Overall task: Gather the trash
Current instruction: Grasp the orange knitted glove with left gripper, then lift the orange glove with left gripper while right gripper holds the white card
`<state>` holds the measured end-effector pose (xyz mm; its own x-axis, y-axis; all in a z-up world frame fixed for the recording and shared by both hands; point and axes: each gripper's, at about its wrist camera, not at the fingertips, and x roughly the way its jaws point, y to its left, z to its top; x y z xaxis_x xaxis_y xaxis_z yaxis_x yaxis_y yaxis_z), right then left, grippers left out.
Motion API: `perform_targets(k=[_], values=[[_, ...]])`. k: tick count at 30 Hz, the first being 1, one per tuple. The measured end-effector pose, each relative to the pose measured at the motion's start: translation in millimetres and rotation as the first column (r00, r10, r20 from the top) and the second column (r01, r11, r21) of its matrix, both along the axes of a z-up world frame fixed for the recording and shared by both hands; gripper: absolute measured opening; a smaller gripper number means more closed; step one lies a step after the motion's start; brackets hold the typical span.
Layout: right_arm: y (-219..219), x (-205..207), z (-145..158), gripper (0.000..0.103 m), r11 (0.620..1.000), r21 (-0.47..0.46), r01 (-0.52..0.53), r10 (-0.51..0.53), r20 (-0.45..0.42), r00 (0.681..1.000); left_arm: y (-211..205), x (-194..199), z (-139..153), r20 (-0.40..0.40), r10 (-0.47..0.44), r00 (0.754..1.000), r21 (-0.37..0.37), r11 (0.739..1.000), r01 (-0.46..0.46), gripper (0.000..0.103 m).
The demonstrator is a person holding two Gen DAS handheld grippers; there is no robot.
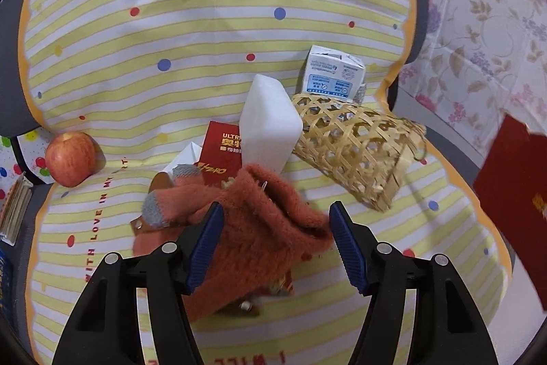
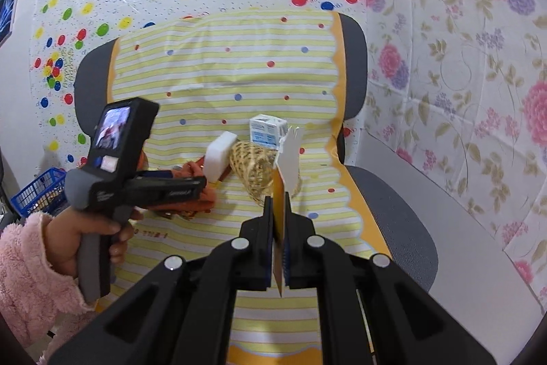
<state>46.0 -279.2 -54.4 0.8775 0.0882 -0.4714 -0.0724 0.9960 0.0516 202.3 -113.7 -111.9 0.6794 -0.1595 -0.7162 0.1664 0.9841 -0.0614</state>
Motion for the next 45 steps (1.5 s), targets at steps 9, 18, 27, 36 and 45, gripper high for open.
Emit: perform_targets(k=[9,18,27,36,45], values=[[-7,-5,-7,0.005,1.0,0.018,0.001,0.0,-0.025,1.0,11,6,-8,-0.099,0.005,0.995,-0.03,1.0,-0.008,0.008],[1,-19,-2,0.005,0.999,0.035,-0.025,0.026,-0.022,0.999,72,-64,29,0.05,-0.064,0.997,-0.129,0.989,0.07,0.003],[16,-30,2,0.005,0.998,0.042,-0.047,0.048,-0.027,0.998,85,-110,23,0.027,-0.164,0.986,-0.041,0.985,0.165,0.018],[16,-36,3,0.005,0.999,0.041,-0.032,0.033,-0.036,0.999,54,-124,10,0.067,-0.186,0.98,0.035,0.982,0.184,0.063],[11,-37,-3,0.005,0.998,0.062,-0.031,0.035,-0.054,0.998,74,-76,-3,-0.027,-0.101,0.995,-0.206,0.974,0.093,0.052]])
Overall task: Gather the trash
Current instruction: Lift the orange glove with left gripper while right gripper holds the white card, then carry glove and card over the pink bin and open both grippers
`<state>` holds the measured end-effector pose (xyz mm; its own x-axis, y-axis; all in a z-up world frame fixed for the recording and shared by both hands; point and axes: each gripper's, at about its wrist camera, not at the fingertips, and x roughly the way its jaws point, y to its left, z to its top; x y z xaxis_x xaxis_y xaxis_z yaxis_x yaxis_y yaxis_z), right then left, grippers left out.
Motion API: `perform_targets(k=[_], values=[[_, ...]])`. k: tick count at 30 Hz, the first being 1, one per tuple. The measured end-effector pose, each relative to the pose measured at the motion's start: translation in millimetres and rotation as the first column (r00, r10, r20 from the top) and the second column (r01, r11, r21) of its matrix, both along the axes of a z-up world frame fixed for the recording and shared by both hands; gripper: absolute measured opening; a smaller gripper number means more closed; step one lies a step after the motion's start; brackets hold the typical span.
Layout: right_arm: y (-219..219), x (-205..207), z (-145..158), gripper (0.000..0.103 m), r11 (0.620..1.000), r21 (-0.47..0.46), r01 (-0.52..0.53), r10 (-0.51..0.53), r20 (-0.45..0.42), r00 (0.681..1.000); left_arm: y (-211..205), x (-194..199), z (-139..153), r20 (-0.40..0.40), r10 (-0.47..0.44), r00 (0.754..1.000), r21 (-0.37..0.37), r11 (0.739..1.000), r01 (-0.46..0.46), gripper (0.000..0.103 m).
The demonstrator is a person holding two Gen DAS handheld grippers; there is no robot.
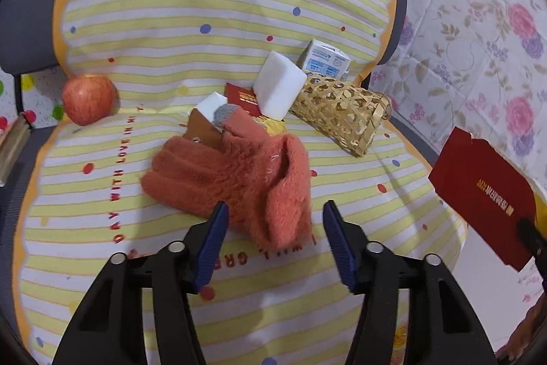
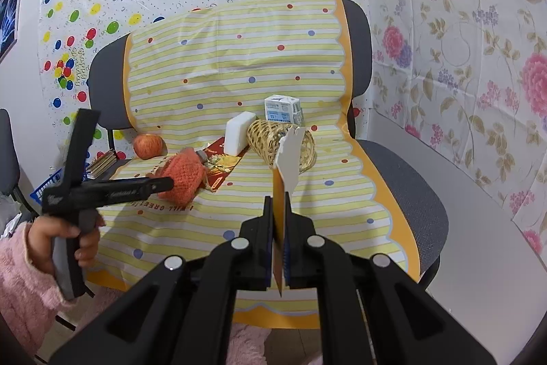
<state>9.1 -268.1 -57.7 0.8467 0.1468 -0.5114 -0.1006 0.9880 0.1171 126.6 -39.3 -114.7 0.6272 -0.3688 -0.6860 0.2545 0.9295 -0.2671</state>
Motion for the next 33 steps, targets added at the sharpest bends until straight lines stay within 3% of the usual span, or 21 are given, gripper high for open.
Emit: perform_targets(k=[2,6,10,13,18,26,33], values=[[-1,0,0,0.005,1.0,0.005,0.0,0.0,-0.001,1.0,-7,10,-5,-0.01,-0.019,1.0,0.024,1.0,0.019,0.047],[-1,-5,4,0.005,1.0,-0.005,0.0,0.0,0.008,1.0,-7,15,-6,-0.011,-0.01,1.0,0.028,1.0,0.011,0.016],[-6,-11,10,0.005,1.0,-0.013,0.016,-0.016,0.025,1.0,-3,-19,34,0.102,-0.058,0.993,-0.035,0.997,0.062,0.015],[-10,-15,15,0.005,0.999,0.0,0.032,-0.032,0.036,0.999,2,-46,79,0.194,-0.115,0.974,-0.105,0.985,0.137,0.015],[-12,-29,29,0.005,0.999,0.001,0.048,-0.048,0.074,0.996,-5,-85,126,0.304,-0.183,0.935,-0.083,0.973,0.217,0.015],[-23,-61,44,0.005,0.996,-0.01,0.088,-0.087,0.098,0.991,-29,-134,151,0.406,-0.262,0.876,-0.047,0.951,0.306,0.015],[-42,-98,44,0.005,0.986,-0.025,0.165,-0.163,0.054,0.985,-78,-160,128,0.368,-0.39,0.844,-0.037,0.901,0.432,0.015]])
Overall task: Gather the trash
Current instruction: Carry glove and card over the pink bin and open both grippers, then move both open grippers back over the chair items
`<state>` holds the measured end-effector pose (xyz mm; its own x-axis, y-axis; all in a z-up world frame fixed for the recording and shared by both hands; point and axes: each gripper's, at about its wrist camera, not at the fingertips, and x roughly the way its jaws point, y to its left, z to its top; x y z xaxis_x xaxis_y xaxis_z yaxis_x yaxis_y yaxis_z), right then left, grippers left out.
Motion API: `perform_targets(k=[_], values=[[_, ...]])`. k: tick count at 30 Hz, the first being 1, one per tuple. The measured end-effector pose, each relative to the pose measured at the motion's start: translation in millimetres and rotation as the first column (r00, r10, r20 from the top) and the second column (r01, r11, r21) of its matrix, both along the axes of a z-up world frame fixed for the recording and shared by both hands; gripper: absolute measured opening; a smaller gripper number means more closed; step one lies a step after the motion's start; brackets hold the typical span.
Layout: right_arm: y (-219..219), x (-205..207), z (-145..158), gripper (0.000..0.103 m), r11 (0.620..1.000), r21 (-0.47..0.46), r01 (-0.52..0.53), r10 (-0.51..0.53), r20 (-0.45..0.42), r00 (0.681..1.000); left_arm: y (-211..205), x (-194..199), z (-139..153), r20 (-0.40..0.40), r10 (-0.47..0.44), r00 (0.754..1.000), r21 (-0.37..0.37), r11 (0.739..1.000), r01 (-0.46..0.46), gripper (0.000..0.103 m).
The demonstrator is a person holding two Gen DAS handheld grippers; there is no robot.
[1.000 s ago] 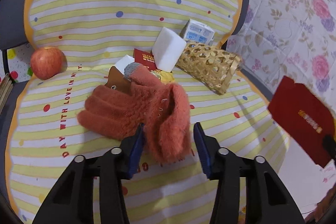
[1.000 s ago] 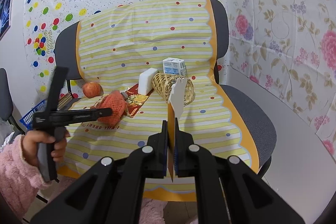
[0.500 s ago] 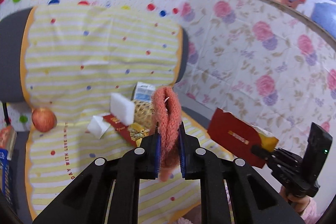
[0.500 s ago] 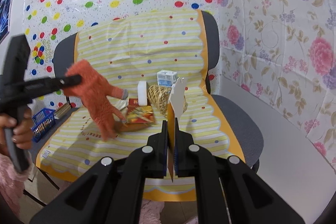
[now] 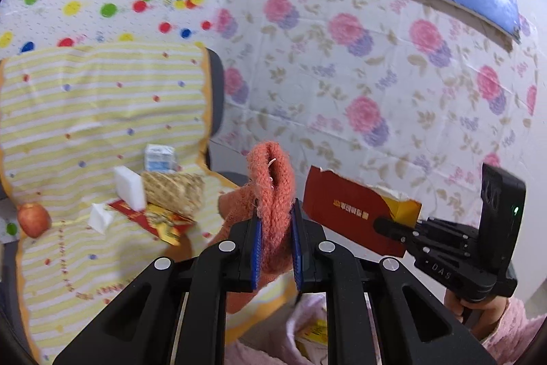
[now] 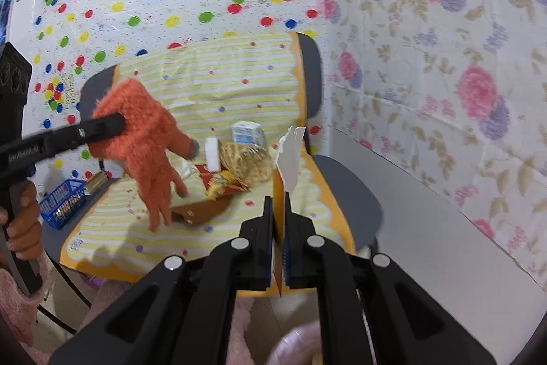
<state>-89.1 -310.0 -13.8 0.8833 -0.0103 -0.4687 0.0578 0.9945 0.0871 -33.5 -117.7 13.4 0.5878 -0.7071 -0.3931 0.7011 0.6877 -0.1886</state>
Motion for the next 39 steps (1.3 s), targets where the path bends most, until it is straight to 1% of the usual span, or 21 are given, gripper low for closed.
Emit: perform_targets(k=[5,7,11,14,17,20,22,25,26,27,28,29,30,33,37,39], values=[[-17,-33,-15,0.005,0.996,-0.002,0.092,-0.092,-0.065,0.994,-37,-23,-28,-0.02,-0.101,0.995,0.027,0.994,0.102,0.015],[-21,-44,-23,0.005,0.993,-0.004,0.122,-0.122,-0.09,0.988,-55,-34,-42,-0.031,-0.162,0.986,0.047,0.985,0.163,0.015],[-26,-65,-45,0.005,0.983,-0.034,0.18,-0.183,-0.153,0.971,-85,-52,-70,-0.05,-0.24,0.97,0.108,0.964,0.244,0.015],[-29,-75,-63,0.005,0.981,-0.018,0.194,-0.194,-0.204,0.96,-101,-57,-90,-0.089,-0.275,0.957,0.142,0.948,0.285,0.016],[-36,-80,-86,0.005,0.977,0.007,0.212,-0.202,-0.271,0.941,-115,-54,-110,-0.161,-0.297,0.941,0.166,0.932,0.323,0.016],[-45,-80,-100,0.005,0.972,0.047,0.23,-0.206,-0.302,0.931,-126,-49,-125,-0.201,-0.303,0.932,0.189,0.921,0.34,0.016],[-53,-77,-110,0.005,0.967,0.063,0.246,-0.213,-0.324,0.922,-133,-43,-132,-0.225,-0.298,0.928,0.204,0.917,0.344,0.017],[-60,-72,-120,0.006,0.964,0.086,0.253,-0.208,-0.352,0.913,-141,-35,-140,-0.251,-0.287,0.925,0.222,0.913,0.343,0.021],[-62,-69,-124,0.006,0.963,0.09,0.255,-0.207,-0.36,0.91,-142,-33,-142,-0.255,-0.282,0.925,0.228,0.912,0.341,0.023],[-63,-68,-125,0.008,0.962,0.089,0.257,-0.209,-0.364,0.908,-144,-33,-143,-0.255,-0.276,0.927,0.234,0.912,0.336,0.033],[-65,-67,-127,0.016,0.962,0.089,0.26,-0.211,-0.369,0.905,-146,-31,-144,-0.256,-0.273,0.927,0.235,0.913,0.334,0.043],[-66,-66,-129,0.029,0.961,0.091,0.261,-0.211,-0.371,0.904,-146,-30,-143,-0.256,-0.275,0.927,0.231,0.914,0.335,0.045],[-68,-65,-129,0.033,0.961,0.092,0.262,-0.211,-0.37,0.905,-145,-29,-142,-0.251,-0.274,0.928,0.23,0.915,0.332,0.049],[-70,-65,-126,0.034,0.96,0.081,0.268,-0.222,-0.359,0.906,-140,-25,-136,-0.221,-0.251,0.942,0.237,0.923,0.302,0.05],[-73,-65,-107,0.034,0.958,0.077,0.275,-0.241,-0.302,0.922,-114,-17,-121,-0.16,-0.166,0.973,0.235,0.951,0.2,0.05],[-72,-60,-98,0.034,0.961,0.082,0.266,-0.235,-0.269,0.934,-98,-11,-116,-0.143,-0.121,0.982,0.234,0.96,0.152,0.05]])
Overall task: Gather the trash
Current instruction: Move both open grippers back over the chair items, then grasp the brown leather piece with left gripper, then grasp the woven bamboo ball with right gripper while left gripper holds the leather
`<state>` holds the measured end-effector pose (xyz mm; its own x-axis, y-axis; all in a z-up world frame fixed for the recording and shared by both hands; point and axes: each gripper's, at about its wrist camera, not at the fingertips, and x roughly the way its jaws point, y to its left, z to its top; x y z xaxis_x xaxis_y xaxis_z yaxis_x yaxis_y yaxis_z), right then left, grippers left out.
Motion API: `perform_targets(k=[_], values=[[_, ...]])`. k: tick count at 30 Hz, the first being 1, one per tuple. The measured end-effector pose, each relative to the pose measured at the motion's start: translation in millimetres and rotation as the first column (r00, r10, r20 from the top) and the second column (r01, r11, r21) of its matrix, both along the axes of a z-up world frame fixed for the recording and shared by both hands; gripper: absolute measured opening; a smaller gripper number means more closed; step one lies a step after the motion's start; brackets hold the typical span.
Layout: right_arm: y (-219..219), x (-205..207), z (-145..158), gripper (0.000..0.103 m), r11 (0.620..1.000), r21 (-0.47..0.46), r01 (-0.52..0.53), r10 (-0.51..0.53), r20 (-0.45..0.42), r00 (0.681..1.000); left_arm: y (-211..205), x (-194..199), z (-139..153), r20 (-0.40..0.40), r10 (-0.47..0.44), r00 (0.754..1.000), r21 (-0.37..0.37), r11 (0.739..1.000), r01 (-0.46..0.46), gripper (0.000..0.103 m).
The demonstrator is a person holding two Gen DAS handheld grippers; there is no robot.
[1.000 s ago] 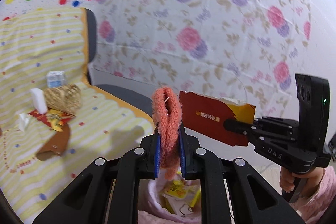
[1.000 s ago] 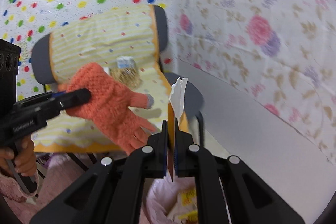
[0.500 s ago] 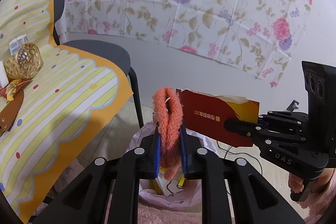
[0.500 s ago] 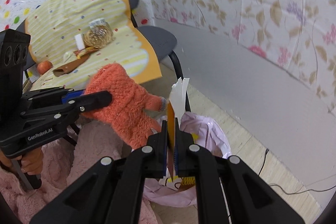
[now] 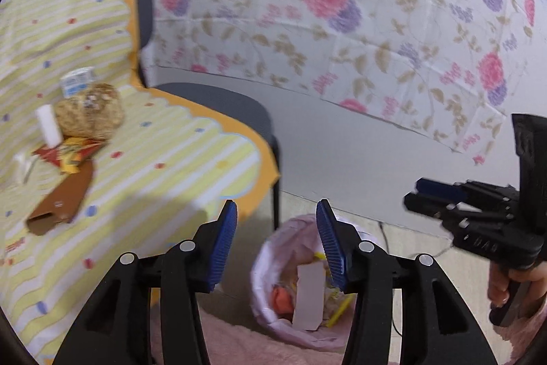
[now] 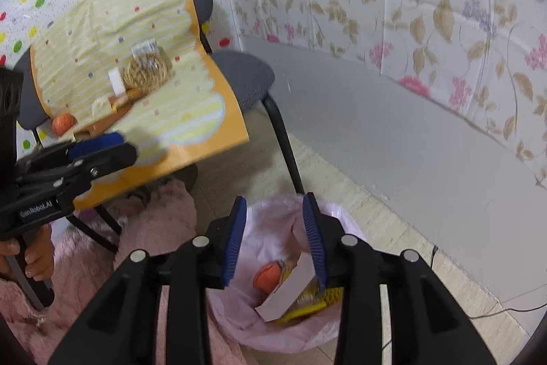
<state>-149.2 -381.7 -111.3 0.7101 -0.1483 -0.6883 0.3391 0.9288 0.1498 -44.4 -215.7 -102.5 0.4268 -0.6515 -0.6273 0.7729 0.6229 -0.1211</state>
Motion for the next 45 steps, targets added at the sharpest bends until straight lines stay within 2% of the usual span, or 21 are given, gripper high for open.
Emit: perform_targets(k=[3,6,12,14,15,17,23,26,30,33,37,39,41,42,45], values=[[10,12,13,0.034,0.999,-0.006,-0.039,0.04,0.049,0.998,30,10,5,0.011,0.083,0.996,-0.004,0.997,-0.083,0.05],[29,33,23,0.034,0.994,-0.019,-0.109,0.11,0.078,0.991,63,22,8,0.02,0.182,0.983,0.001,0.983,-0.182,0.05],[64,83,29,0.034,0.972,-0.024,-0.236,0.237,0.095,0.967,122,55,10,-0.005,0.361,0.932,-0.004,0.932,-0.361,0.052],[75,99,32,0.034,0.963,-0.038,-0.268,0.27,0.1,0.958,139,68,10,-0.019,0.41,0.912,-0.011,0.912,-0.41,0.057],[79,105,33,0.034,0.96,-0.04,-0.278,0.281,0.101,0.954,143,72,9,-0.021,0.424,0.906,-0.015,0.905,-0.424,0.066],[87,120,35,0.044,0.954,-0.043,-0.297,0.3,0.1,0.949,150,84,7,-0.021,0.451,0.892,-0.013,0.892,-0.452,0.075],[93,148,33,0.057,0.946,-0.034,-0.323,0.325,0.102,0.94,138,116,-15,-0.008,0.455,0.89,0.073,0.888,-0.454,0.087],[92,157,29,0.063,0.946,-0.03,-0.324,0.325,0.089,0.941,127,131,-27,-0.002,0.447,0.894,0.123,0.888,-0.444,0.087],[86,165,22,0.063,0.949,-0.015,-0.316,0.316,0.07,0.946,115,142,-37,0.042,0.426,0.904,0.185,0.885,-0.426,0.087],[82,168,18,0.063,0.951,0.004,-0.309,0.308,0.063,0.949,103,153,-46,0.078,0.413,0.907,0.263,0.869,-0.418,0.083],[82,169,17,0.063,0.95,0.003,-0.313,0.313,0.054,0.948,97,159,-46,0.078,0.375,0.924,0.27,0.884,-0.382,0.071],[83,169,17,0.063,0.948,-0.001,-0.319,0.319,0.05,0.946,94,158,-46,0.093,0.357,0.929,0.281,0.886,-0.369,0.068],[85,168,18,0.063,0.945,-0.005,-0.326,0.326,0.052,0.944,94,154,-45,0.092,0.347,0.933,0.276,0.892,-0.359,0.06],[85,167,19,0.063,0.944,-0.007,-0.329,0.329,0.053,0.943,95,152,-44,0.094,0.349,0.933,0.273,0.892,-0.361,0.055],[90,168,21,0.063,0.94,-0.014,-0.34,0.34,0.052,0.939,105,139,-39,0.081,0.367,0.927,0.234,0.897,-0.375,0.053]])
